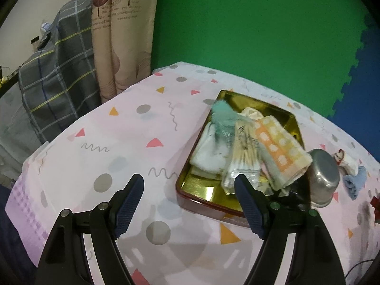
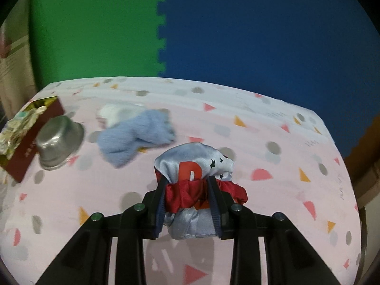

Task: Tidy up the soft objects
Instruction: 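Withdraw the left gripper from the tray while the right gripper carries the shower cap toward it, then lower the shower cap into the gold tray with the right gripper and release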

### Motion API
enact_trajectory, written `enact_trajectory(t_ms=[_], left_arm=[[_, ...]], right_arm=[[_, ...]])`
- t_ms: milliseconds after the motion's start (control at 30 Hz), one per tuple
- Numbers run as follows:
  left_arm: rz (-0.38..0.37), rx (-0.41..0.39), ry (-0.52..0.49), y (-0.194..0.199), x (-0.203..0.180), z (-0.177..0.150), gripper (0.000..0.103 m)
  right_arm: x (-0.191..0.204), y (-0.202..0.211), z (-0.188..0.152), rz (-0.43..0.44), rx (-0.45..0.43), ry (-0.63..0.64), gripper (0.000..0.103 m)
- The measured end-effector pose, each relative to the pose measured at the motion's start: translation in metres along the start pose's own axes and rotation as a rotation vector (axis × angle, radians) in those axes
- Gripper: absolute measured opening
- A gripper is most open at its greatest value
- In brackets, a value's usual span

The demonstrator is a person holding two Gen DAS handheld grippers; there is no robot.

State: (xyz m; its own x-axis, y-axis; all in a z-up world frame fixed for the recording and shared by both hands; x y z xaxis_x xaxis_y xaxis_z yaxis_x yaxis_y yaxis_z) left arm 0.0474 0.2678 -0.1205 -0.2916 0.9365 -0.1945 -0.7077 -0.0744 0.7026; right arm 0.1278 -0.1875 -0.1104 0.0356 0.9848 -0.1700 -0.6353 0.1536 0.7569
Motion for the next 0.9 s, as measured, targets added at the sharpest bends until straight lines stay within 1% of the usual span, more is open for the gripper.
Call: enact_trajectory(t_ms=[67, 100, 133, 233, 333, 467, 633, 767, 900], left_arm=[[-0.024, -0.013, -0.009, 0.003, -0.006, 0.002, 0.078], [-0.034, -0.022, -0.018, 0.005, -0.009, 0.002, 0.081], [-0.041, -0.029, -0.030, 0.006, -0.012, 0.003, 0.082], [-0.043, -0.033, -0.059, 0.007, -0.017, 0.004, 0.082], [-0.034, -0.034, -0.064, 0.007, -0.017, 0.004, 0.082], [-0.023, -0.030, -0.022, 0.006, -0.009, 0.005, 0.082], [0.010, -0.024, 0.052, 0.004, 0.011, 0.005, 0.082], [0.034, -0.016, 0.111, 0.002, 0.027, 0.003, 0.082], [0.090, -0.003, 0.150, -0.002, 0.046, 0.001, 0.082]], right_arm=[[0.016, 0.006, 0.005, 0.030, -0.009, 0.018, 0.032], [0.022, 0.009, 0.006, 0.042, -0.014, 0.025, 0.032], [0.031, 0.013, 0.009, 0.056, -0.022, 0.035, 0.032], [0.054, 0.023, 0.017, 0.098, -0.040, 0.063, 0.032], [0.077, 0.033, 0.023, 0.143, -0.051, 0.086, 0.032], [0.111, 0.045, 0.032, 0.204, -0.070, 0.124, 0.032], [0.154, 0.059, 0.044, 0.284, -0.082, 0.162, 0.032], [0.196, 0.071, 0.052, 0.360, -0.086, 0.189, 0.032], [0.241, 0.083, 0.058, 0.419, -0.096, 0.234, 0.032]])
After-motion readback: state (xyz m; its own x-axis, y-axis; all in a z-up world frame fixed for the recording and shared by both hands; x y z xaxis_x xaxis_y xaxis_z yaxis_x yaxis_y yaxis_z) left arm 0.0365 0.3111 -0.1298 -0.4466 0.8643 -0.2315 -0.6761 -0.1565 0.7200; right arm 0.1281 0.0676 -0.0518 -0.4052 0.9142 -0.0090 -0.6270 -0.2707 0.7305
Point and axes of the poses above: each gripper's, at about its wrist camera, not at the fingertips, and y roughly against the way its jaws point, x to its left, z to its top, the point moved 9 cm from there along -y, roughly the way its jaws point, and after that the axes turned 11 degrees about -z, right-handed, at the moved point
